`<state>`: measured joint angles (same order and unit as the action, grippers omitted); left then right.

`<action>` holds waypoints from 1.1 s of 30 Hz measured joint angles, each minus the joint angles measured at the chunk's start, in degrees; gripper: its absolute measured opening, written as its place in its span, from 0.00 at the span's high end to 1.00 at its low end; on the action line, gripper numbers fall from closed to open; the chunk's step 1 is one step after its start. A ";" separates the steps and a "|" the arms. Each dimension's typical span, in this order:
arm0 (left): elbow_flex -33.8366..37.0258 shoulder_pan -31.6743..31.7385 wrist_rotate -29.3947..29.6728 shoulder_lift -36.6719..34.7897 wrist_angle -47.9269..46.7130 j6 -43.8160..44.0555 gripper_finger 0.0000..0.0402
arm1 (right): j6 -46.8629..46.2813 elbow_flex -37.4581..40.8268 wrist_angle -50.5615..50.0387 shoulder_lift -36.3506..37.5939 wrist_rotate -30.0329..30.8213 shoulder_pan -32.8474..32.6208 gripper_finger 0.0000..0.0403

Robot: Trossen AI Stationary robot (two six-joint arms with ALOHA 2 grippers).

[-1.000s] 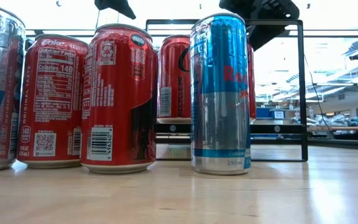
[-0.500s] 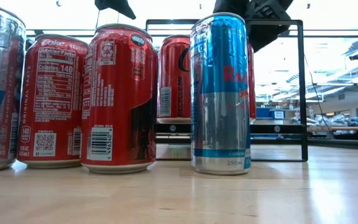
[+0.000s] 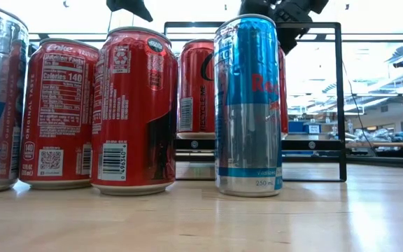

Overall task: Place canned beverage on shelf
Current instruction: Put the red soda can on the shelf aligned with the other red soda can

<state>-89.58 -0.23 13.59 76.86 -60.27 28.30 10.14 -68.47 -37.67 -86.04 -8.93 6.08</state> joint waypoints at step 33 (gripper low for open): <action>0.00 0.00 0.00 0.00 -0.04 -0.40 0.12 | -43.53 0.13 -1.79 0.87 15.31 -7.25 0.25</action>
<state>-89.58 -0.23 13.58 76.86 -60.31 27.90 -33.39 -68.34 -39.46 -85.17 6.38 -1.17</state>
